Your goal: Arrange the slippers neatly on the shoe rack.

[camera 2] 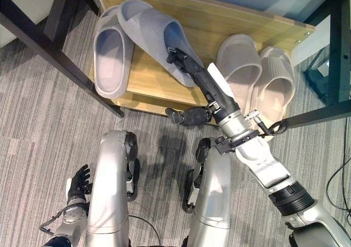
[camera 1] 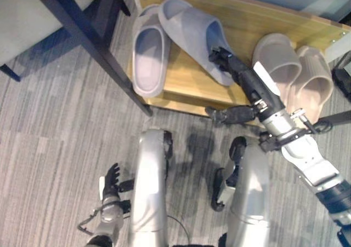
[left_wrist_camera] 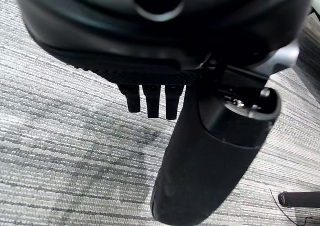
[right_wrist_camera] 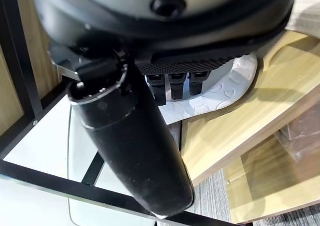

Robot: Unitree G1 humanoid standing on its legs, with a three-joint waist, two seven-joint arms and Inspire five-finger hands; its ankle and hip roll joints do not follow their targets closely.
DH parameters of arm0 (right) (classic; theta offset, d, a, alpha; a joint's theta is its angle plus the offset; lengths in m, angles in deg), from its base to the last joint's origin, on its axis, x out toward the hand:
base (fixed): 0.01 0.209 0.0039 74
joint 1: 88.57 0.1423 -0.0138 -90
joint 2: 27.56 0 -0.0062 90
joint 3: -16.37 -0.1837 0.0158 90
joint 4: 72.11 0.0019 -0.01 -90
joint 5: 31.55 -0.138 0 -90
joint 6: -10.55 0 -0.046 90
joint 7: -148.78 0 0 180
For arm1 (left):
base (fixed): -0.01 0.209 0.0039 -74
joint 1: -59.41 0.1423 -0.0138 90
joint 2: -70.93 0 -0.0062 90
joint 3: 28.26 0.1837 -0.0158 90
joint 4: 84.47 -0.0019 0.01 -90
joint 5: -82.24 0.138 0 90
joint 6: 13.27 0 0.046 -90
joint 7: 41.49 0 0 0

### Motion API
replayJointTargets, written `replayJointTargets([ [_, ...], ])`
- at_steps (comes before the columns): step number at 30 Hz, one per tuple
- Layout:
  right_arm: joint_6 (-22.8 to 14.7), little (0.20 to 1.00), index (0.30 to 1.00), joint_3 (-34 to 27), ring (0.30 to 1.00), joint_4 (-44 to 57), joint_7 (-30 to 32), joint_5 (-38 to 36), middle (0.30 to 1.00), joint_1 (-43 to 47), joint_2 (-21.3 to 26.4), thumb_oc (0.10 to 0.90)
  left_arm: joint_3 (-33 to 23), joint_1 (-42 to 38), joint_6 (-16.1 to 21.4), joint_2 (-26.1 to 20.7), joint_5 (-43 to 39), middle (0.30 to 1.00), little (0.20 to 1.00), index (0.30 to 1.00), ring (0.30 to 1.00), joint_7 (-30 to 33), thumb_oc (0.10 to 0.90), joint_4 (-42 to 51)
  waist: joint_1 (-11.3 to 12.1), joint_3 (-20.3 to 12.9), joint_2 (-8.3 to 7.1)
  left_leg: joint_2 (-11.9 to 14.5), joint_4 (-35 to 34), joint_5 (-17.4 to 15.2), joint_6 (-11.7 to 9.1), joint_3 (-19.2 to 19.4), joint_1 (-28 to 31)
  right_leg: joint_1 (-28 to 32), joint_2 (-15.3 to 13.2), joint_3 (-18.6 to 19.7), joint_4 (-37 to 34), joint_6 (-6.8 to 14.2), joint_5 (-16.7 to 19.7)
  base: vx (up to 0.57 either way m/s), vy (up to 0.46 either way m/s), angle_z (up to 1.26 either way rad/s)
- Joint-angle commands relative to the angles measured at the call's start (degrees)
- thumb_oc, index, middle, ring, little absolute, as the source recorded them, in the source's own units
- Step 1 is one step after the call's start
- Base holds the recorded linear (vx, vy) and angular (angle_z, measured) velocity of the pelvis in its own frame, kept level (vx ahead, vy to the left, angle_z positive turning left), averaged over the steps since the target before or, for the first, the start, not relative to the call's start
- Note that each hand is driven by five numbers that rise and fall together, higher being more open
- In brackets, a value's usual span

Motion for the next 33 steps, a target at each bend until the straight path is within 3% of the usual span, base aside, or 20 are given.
replayJointTargets([
  [1,-8.3,0.9,0.9,-4.2,0.9,11.9,-0.3,-4.1,0.9,5.1,0.0,0.8,-1.8,0.7,2.2,1.7,0.1,0.9,0.9,0.9,0.9,0.6,0.8,-2.3,2.2,-1.3,-1.18,0.0,1.0,-3.7,-0.1,-4.8,5.1,5.5,-0.8,5.2,5.9,-1.4,6.0,0.0,0.0,0.0],
  [4,-9.1,0.9,0.9,-4.4,0.9,13.6,-0.1,-5.1,0.9,5.3,-0.8,0.8,-1.7,0.7,2.2,1.8,0.0,0.9,0.9,0.9,0.9,0.7,0.8,-2.3,2.1,-1.3,-1.11,0.0,1.2,-3.7,-0.1,-4.7,5.1,5.5,-0.7,5.3,6.1,-1.4,6.0,0.0,0.0,0.0],
  [9,-8.6,0.9,0.9,-6.7,0.9,13.9,4.2,1.8,0.9,4.3,-0.2,0.8,-2.1,0.6,2.4,1.9,0.6,0.9,0.9,0.9,0.9,1.4,0.8,-3.1,1.8,-1.3,-1.22,-0.1,1.4,-3.8,-0.2,-4.8,5.1,5.5,-0.7,5.3,6.2,-1.4,6.1,0.0,0.0,0.0],
  [11,-7.8,0.9,0.9,-7.3,0.9,12.9,6.4,5.7,0.9,3.7,0.1,0.8,-2.1,0.4,2.6,2.0,0.7,0.9,0.9,0.9,0.9,1.6,0.8,-3.4,1.8,-1.3,-1.26,-0.1,1.4,-3.9,-0.2,-4.9,5.1,5.5,-0.6,5.5,6.1,-1.3,6.2,0.0,0.0,0.0],
  [13,-5.7,0.9,0.9,-10.1,0.9,10.5,12.2,16.3,0.9,2.4,0.2,0.8,-2.3,0.8,2.7,2.0,1.4,0.9,0.9,0.9,0.9,2.2,0.8,-2.8,1.6,-1.3,-1.28,-0.1,1.3,-4.1,-0.1,-4.8,5.1,5.6,-0.7,5.3,6.0,-1.5,6.1,0.0,0.0,0.0],
  [17,-3.4,0.9,0.9,-9.9,0.9,7.6,14.1,20.7,0.9,2.2,-0.9,0.8,-2.4,0.6,2.6,2.0,2.3,0.9,0.9,0.9,0.9,2.8,0.8,-3.2,1.7,-1.3,-1.23,-0.2,1.5,-4.3,0.0,-4.8,5.1,5.7,-0.6,5.3,6.0,-1.6,6.1,0.0,0.0,0.0],
  [23,-2.2,0.9,0.9,-9.0,0.9,4.7,12.8,19.1,0.9,1.7,-2.8,0.8,-2.2,0.7,2.3,1.6,2.5,0.9,0.9,0.9,0.9,2.4,0.8,-2.3,1.6,-1.3,-1.11,-0.2,1.2,-4.2,0.0,-4.6,5.1,5.9,-0.6,5.1,5.7,-1.5,6.2,0.0,0.0,0.0],
  [33,-3.1,0.9,0.9,-3.6,0.9,5.0,4.1,10.2,0.9,2.5,-4.2,0.8,-2.1,-0.2,1.5,1.7,2.1,0.9,0.9,0.9,0.9,0.2,0.8,-3.9,1.8,-1.3,-1.49,-0.1,1.8,-4.2,-0.3,-4.7,5.1,5.7,-0.7,5.0,5.9,-1.3,6.3,0.0,0.0,0.0],
])
